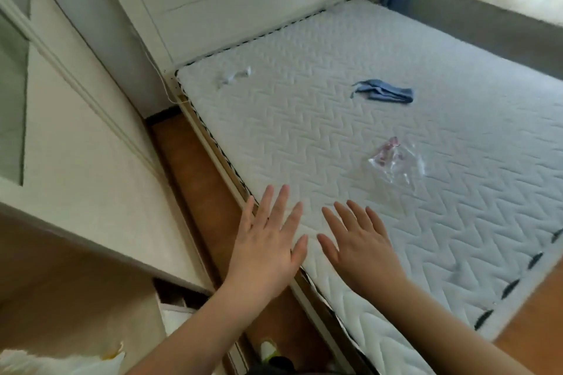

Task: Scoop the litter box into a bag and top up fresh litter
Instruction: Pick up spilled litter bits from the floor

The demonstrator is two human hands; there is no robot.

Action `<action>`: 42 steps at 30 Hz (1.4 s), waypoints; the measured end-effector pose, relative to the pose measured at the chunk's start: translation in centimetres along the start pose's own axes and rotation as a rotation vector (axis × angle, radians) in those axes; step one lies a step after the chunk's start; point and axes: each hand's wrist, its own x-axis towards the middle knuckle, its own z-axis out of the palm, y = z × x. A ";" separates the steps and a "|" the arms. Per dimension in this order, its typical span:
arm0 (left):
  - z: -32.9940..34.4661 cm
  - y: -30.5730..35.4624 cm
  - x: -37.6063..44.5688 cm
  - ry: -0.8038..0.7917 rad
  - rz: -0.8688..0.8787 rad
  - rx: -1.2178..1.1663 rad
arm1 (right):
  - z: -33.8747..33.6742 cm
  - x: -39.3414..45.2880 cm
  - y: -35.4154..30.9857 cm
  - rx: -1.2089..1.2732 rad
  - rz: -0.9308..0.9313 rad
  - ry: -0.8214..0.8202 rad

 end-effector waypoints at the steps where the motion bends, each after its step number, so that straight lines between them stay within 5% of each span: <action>1: 0.0 1.2 0.6 0.001 0.029 0.011 | 0.0 -0.7 1.4 0.001 0.038 0.001; 13: 0.7 12.7 4.9 -0.107 0.379 -0.085 | -0.6 -9.1 11.2 0.112 0.485 0.068; 42: 1.4 28.7 9.3 -0.149 1.238 -0.102 | 0.9 -22.0 12.2 0.088 1.408 0.187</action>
